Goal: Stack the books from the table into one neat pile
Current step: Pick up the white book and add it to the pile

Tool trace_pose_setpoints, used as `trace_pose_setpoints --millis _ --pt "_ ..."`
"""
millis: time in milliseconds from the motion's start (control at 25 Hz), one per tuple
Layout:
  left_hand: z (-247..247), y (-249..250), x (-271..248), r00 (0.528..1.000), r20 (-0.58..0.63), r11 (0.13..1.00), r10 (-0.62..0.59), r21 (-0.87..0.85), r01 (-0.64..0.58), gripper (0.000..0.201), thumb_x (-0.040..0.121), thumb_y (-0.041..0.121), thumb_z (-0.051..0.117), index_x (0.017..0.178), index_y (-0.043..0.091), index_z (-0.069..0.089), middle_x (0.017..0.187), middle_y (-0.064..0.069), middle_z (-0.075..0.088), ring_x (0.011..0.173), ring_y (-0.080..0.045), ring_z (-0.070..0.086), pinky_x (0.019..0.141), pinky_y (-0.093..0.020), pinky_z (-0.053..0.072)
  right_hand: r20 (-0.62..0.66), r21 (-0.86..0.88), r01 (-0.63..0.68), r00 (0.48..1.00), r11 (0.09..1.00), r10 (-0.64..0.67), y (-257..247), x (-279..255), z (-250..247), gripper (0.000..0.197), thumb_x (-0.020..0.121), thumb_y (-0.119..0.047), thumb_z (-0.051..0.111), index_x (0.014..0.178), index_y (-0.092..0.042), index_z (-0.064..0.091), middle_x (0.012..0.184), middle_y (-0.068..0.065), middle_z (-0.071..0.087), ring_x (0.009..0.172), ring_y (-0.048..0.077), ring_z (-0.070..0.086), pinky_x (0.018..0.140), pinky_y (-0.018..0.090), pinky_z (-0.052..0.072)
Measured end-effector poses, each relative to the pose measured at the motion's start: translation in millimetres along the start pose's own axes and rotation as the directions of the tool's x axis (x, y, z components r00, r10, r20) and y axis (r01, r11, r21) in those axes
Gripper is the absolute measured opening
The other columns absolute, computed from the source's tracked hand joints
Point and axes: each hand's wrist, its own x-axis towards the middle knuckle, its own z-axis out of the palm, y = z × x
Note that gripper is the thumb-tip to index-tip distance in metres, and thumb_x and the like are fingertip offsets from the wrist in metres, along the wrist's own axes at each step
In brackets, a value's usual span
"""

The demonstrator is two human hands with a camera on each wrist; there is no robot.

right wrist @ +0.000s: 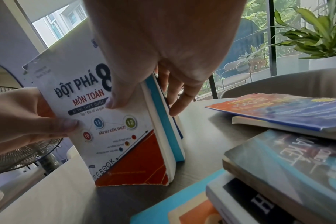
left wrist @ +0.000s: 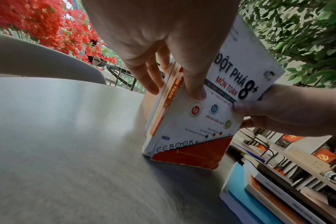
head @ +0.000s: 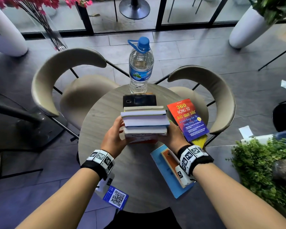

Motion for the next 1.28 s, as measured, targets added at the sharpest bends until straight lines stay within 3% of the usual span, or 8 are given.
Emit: trace_pose_setpoints --millis 120,240,360,480,880,1040,1120,1280 --pt "-4 -1 6 0.999 0.043 1.000 0.002 0.002 -0.002 0.093 0.070 0.020 0.091 0.145 0.034 0.037 0.126 0.025 0.061 0.121 -0.006 0.061 0.103 -0.036 0.052 0.032 -0.033 -0.054 0.998 0.998 0.055 3 6 -2 0.071 0.067 -0.035 0.090 0.131 -0.032 0.059 0.117 -0.025 0.065 0.113 0.002 0.061 0.099 0.029 0.051" --pt "-7 2 11 0.996 0.086 1.000 0.001 0.022 -0.003 0.098 0.069 0.025 0.092 0.148 0.034 0.036 0.127 0.030 0.058 0.121 -0.003 0.060 0.104 -0.035 0.052 0.043 -0.062 -0.094 0.994 0.994 0.097 10 8 0 0.074 0.061 -0.051 0.086 0.128 -0.035 0.059 0.119 -0.018 0.068 0.114 0.005 0.063 0.100 0.039 0.053" --pt "-9 1 14 0.994 0.107 0.999 0.007 0.052 -0.013 0.104 0.069 0.026 0.092 0.153 0.035 0.031 0.134 0.018 0.060 0.122 0.002 0.057 0.103 -0.030 0.050 0.051 -0.081 -0.100 0.993 0.992 0.104 8 8 1 0.077 0.060 -0.051 0.088 0.129 -0.033 0.059 0.118 -0.018 0.066 0.114 0.009 0.063 0.100 0.037 0.052" --pt "-10 0 15 0.993 0.120 0.996 0.009 0.082 -0.019 0.103 0.069 0.023 0.092 0.153 0.035 0.033 0.139 0.013 0.057 0.122 0.000 0.056 0.104 -0.037 0.051 0.052 -0.058 -0.103 0.993 0.993 0.106 9 8 2 0.079 0.060 -0.044 0.091 0.129 -0.036 0.055 0.119 -0.014 0.067 0.114 0.012 0.063 0.099 0.038 0.053" --pt "-8 0 10 0.993 0.118 0.992 -0.031 0.122 0.016 0.105 0.067 0.029 0.092 0.151 0.043 0.030 0.141 0.019 0.054 0.124 -0.006 0.054 0.103 -0.041 0.051 0.084 -0.021 -0.129 0.988 0.991 0.130 16 14 3 0.095 0.047 -0.061 0.089 0.132 -0.040 0.051 0.125 -0.017 0.066 0.119 0.009 0.061 0.104 0.042 0.051" --pt "-6 1 11 0.992 0.109 0.992 -0.055 0.118 0.042 0.113 0.066 0.027 0.093 0.155 0.041 0.025 0.144 0.020 0.051 0.122 -0.001 0.052 0.099 -0.030 0.048 0.093 0.008 -0.118 0.989 0.993 0.117 16 11 1 0.096 0.050 -0.052 0.093 0.134 -0.044 0.047 0.126 -0.019 0.064 0.120 0.009 0.060 0.104 0.044 0.051" --pt "-7 -6 9 0.988 0.117 0.990 -0.099 0.115 0.085 0.126 0.064 0.030 0.094 0.159 0.042 0.012 0.152 0.016 0.045 0.129 -0.005 0.049 0.101 -0.028 0.043 0.111 0.054 -0.110 0.988 0.992 0.103 15 8 -1 0.104 0.051 -0.046 0.094 0.141 -0.043 0.042 0.128 -0.020 0.063 0.124 0.007 0.057 0.106 0.042 0.049" --pt "-8 -20 -4 0.971 0.105 0.971 -0.215 0.129 0.201 0.141 0.060 0.042 0.096 0.160 0.038 -0.004 0.160 0.003 0.036 0.140 -0.019 0.045 0.112 -0.042 0.043 0.177 0.045 -0.163 0.972 0.986 0.153 20 -2 -20 0.135 0.056 -0.040 0.098 0.158 -0.037 0.010 0.149 -0.013 0.043 0.136 0.010 0.045 0.109 0.037 0.044"
